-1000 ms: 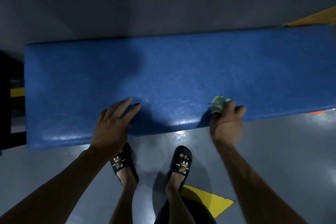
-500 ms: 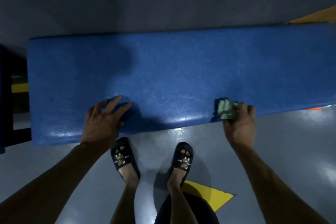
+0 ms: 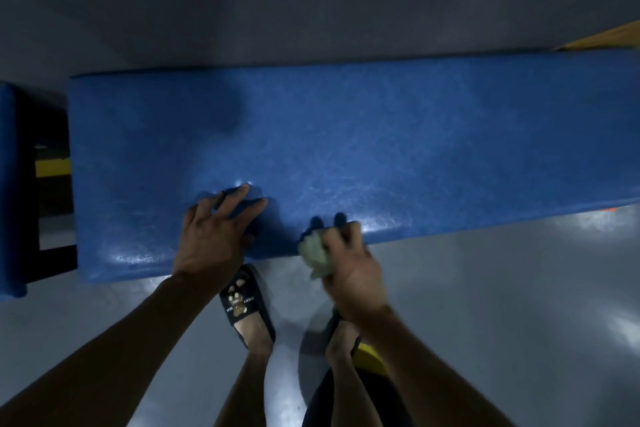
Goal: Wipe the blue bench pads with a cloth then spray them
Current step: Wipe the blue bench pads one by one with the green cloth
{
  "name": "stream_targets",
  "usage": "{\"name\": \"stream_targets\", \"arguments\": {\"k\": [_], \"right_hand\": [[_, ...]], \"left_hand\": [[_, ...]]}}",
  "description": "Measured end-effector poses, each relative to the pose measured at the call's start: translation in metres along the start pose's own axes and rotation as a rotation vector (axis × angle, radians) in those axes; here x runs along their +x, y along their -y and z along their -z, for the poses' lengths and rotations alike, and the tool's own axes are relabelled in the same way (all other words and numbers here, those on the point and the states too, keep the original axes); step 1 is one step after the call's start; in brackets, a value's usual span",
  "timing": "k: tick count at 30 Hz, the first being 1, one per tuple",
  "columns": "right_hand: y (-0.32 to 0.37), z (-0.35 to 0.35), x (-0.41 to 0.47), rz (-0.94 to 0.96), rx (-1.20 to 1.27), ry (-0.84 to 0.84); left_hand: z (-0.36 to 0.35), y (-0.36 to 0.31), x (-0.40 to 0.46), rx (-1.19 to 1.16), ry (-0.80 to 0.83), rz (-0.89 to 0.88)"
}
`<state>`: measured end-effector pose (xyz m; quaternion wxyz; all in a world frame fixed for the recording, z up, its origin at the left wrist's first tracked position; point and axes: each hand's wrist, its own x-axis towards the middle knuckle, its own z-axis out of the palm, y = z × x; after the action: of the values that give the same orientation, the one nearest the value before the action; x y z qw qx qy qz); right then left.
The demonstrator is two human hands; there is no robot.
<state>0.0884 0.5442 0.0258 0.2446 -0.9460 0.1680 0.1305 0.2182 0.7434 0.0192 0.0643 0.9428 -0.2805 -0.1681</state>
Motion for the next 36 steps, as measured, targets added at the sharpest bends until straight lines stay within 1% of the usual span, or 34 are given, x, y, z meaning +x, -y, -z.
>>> {"name": "stream_targets", "arguments": {"k": [2,3,5,6,7,8,10,12,14,16,18,19,20,22,25,27,28,29,30,31,33,34,36], "right_hand": [[-0.040,0.027,0.011,-0.037,-0.066,-0.077],[-0.063,0.041,0.016,-0.103,-0.078,-0.145],[-0.103,0.071,0.024,-0.331,-0.043,-0.274],[-0.115,0.080,0.028,-0.451,-0.030,-0.312],[-0.120,0.082,0.031,-0.531,-0.030,-0.334],[-0.116,0.079,0.034,-0.563,-0.026,-0.349],[-0.083,0.056,0.036,-0.504,0.008,-0.375],[-0.030,0.019,0.032,-0.371,0.047,-0.352],[0.032,-0.015,0.025,-0.237,0.061,-0.275],[0.079,-0.034,0.018,-0.034,0.018,-0.162],[0.086,-0.034,0.018,0.133,-0.018,-0.084],[0.073,-0.029,0.022,0.168,-0.039,-0.078],[0.053,-0.022,0.027,0.157,-0.063,-0.077],[0.004,0.002,0.037,0.004,-0.107,-0.106],[-0.060,0.041,0.048,-0.330,-0.038,-0.277],[-0.063,0.040,0.053,-0.524,-0.027,-0.372],[-0.050,0.031,0.055,-0.574,-0.020,-0.397],[-0.029,0.017,0.055,-0.575,-0.006,-0.401],[-0.002,0.000,0.054,-0.515,0.021,-0.392],[0.028,-0.016,0.051,-0.410,0.046,-0.368],[0.082,-0.040,0.044,-0.157,0.015,-0.258],[0.099,-0.046,0.042,-0.022,-0.030,-0.200],[0.098,-0.042,0.045,0.174,-0.096,-0.128]], "left_hand": [[0.002,0.002,0.001,-0.006,-0.009,-0.015],[0.003,0.003,0.002,-0.008,-0.008,-0.023],[0.005,0.005,0.004,-0.006,-0.006,-0.042],[0.006,0.007,0.005,-0.007,-0.011,-0.050],[0.007,0.008,0.006,-0.015,-0.021,-0.053],[0.009,0.009,0.007,-0.030,-0.038,-0.052],[0.015,0.010,0.010,-0.045,-0.065,-0.052],[0.022,0.013,0.016,-0.004,-0.069,-0.047],[0.026,0.021,0.023,0.034,-0.036,-0.029],[0.026,0.029,0.026,0.072,0.040,-0.005],[0.024,0.035,0.024,0.096,0.084,0.005],[0.023,0.036,0.022,0.096,0.086,0.008],[0.022,0.035,0.022,0.095,0.087,0.015],[0.022,0.035,0.023,0.100,0.094,0.023],[0.022,0.037,0.026,0.088,0.090,0.012],[0.022,0.038,0.025,0.079,0.101,0.011],[0.021,0.038,0.024,0.077,0.104,0.010],[0.021,0.038,0.024,0.078,0.105,0.011],[0.021,0.038,0.025,0.078,0.111,0.015],[0.022,0.038,0.025,0.078,0.117,0.017],[0.024,0.040,0.027,0.078,0.129,0.008],[0.025,0.041,0.028,0.079,0.133,0.000],[0.028,0.042,0.029,0.083,0.132,-0.012]]}}
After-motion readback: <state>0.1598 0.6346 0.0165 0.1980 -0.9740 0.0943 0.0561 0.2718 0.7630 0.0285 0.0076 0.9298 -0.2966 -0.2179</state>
